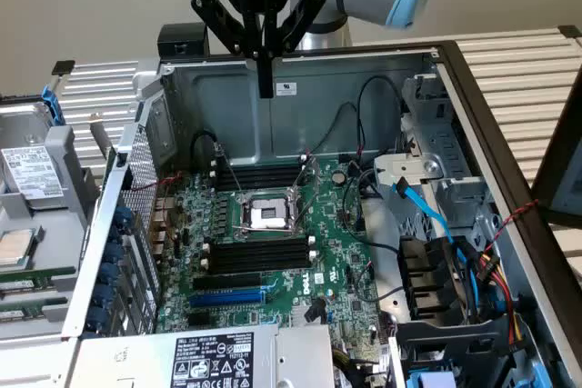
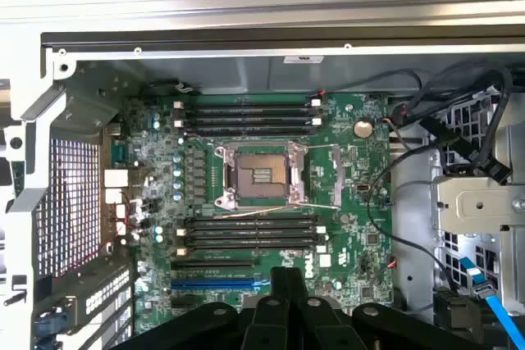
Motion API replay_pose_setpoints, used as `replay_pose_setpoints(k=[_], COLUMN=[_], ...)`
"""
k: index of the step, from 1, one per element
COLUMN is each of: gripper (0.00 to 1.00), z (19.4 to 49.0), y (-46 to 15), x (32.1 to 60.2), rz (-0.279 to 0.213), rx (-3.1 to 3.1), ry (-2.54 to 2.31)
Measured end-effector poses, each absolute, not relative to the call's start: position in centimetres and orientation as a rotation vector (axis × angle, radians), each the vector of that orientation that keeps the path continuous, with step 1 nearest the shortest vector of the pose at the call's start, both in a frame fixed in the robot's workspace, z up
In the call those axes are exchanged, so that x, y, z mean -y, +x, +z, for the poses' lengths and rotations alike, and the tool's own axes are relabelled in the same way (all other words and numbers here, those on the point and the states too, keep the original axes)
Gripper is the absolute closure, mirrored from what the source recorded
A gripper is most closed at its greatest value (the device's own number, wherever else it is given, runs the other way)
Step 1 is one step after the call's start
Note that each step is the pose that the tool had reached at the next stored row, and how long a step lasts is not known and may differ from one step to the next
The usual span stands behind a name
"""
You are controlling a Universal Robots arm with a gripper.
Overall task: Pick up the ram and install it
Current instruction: 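Reach for the ram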
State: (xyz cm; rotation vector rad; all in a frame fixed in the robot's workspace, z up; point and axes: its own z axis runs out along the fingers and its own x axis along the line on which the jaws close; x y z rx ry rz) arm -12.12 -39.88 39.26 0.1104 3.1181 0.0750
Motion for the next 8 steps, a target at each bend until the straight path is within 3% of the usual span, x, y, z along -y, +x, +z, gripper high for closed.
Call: replay_pose_setpoints(k=[8], gripper=[0.89], z=[39.26], y=[-12.12], x=[39.88], rz=[0.075], rx=[-3.118], ry=[0.11])
